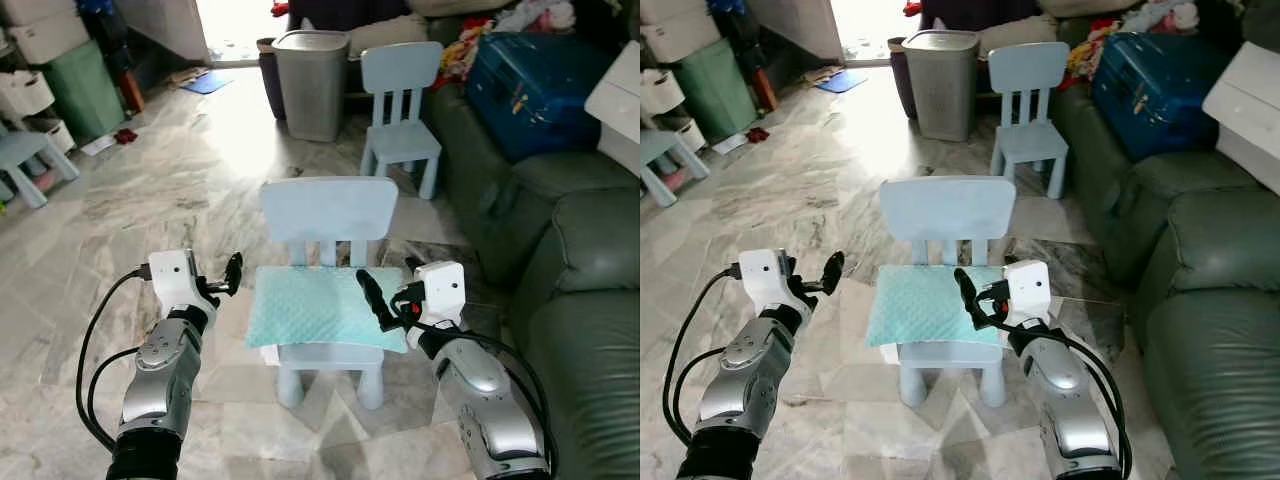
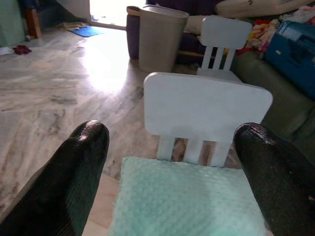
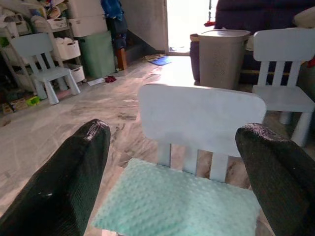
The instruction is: Move the pillow to the sofa
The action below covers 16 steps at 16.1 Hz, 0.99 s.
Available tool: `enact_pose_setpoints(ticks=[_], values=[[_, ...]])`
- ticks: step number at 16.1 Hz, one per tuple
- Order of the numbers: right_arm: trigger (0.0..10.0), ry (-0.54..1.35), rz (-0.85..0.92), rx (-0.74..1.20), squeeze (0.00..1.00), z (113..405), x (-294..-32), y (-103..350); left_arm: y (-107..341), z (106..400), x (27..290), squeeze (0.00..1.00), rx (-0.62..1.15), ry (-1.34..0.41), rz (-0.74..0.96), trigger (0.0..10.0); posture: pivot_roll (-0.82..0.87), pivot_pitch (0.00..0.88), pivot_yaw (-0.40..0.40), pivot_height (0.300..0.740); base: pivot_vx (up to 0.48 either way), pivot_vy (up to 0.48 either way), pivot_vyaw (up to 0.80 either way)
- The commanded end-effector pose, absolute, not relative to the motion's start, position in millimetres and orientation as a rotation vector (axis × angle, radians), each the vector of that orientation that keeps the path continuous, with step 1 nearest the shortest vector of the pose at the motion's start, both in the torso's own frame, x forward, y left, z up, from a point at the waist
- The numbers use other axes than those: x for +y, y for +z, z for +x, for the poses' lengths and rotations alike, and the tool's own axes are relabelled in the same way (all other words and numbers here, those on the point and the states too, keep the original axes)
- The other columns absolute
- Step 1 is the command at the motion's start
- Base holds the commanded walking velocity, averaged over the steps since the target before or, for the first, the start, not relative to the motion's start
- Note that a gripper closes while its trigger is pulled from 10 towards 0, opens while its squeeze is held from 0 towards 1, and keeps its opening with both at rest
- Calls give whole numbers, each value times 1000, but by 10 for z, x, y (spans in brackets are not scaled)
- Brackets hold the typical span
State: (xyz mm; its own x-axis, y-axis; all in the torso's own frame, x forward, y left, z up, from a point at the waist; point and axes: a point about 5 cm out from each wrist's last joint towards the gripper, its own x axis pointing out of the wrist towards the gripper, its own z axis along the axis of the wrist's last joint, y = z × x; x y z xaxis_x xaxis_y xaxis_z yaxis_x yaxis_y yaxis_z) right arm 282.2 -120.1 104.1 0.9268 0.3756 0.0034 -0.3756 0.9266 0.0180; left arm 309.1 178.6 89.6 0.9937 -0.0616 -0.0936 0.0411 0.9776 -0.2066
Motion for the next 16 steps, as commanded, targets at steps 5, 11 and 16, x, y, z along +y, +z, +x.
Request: enact_pose_setpoints(ticks=[5, 11, 16], values=[[10000, 390, 23, -32, 0, 2823, -1184, 1112, 898, 3047, 1819, 0, 95, -77, -223, 10000, -165, 0, 58, 740, 0, 0, 0], [10000, 398, 17, -37, 0, 2818, -1181, 1117, 892, 3031, 1784, 0, 91, -86, -241, 10000, -167, 0, 58, 740, 168, 0, 0], [10000, 404, 9, -37, 0, 2820, -1186, 1118, 897, 3036, 1784, 0, 88, -83, -245, 10000, -168, 0, 54, 740, 285, 0, 0]])
